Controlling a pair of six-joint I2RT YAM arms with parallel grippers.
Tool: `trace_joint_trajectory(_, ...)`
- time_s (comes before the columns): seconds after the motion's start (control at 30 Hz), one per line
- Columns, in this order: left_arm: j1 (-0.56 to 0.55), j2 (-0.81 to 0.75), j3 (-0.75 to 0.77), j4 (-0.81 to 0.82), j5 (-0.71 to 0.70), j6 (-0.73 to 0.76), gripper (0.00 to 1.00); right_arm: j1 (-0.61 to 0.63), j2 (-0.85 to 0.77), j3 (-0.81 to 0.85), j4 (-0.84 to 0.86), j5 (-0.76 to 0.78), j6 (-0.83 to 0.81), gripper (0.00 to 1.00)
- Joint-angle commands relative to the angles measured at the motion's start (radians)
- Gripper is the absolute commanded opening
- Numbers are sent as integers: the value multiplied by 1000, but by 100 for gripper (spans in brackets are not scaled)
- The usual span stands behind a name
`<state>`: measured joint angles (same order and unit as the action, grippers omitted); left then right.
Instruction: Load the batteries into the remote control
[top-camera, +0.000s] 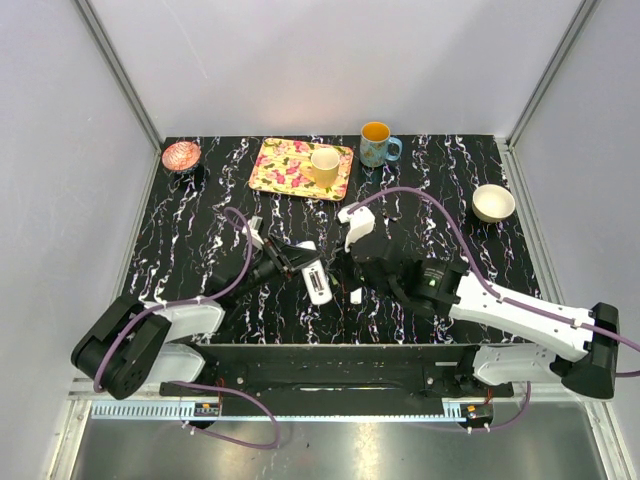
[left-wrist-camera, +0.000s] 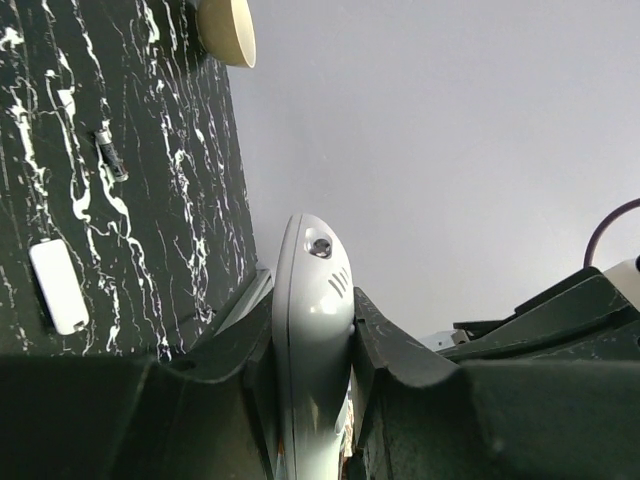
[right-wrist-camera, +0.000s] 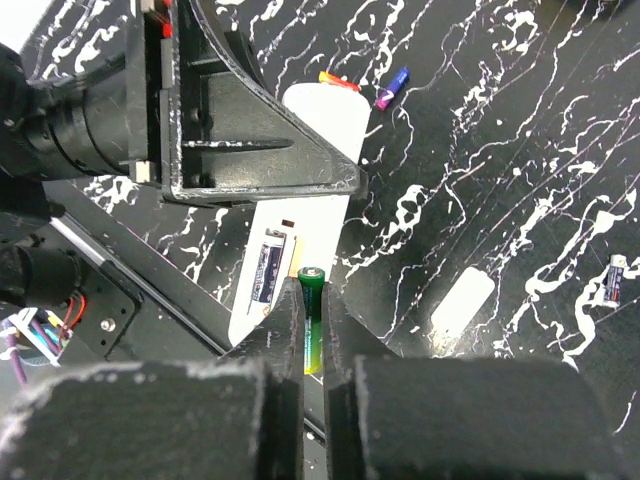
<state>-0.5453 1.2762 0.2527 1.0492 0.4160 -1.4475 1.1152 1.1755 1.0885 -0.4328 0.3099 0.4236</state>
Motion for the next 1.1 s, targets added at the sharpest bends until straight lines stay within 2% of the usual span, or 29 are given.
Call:
trace_joint_trajectory(0.0, -25, 12, 51, 120, -45, -22, 0, 14, 4, 27, 9, 67, 1, 0)
trace_joint_trajectory(0.63, -47, 41, 68, 161, -59, -22, 0, 54, 78, 27, 88, 58, 23, 0)
trace_joint_trajectory(1.07, -62, 60, 74, 206, -51, -59, 0, 61, 61, -42, 184, 133, 18, 0)
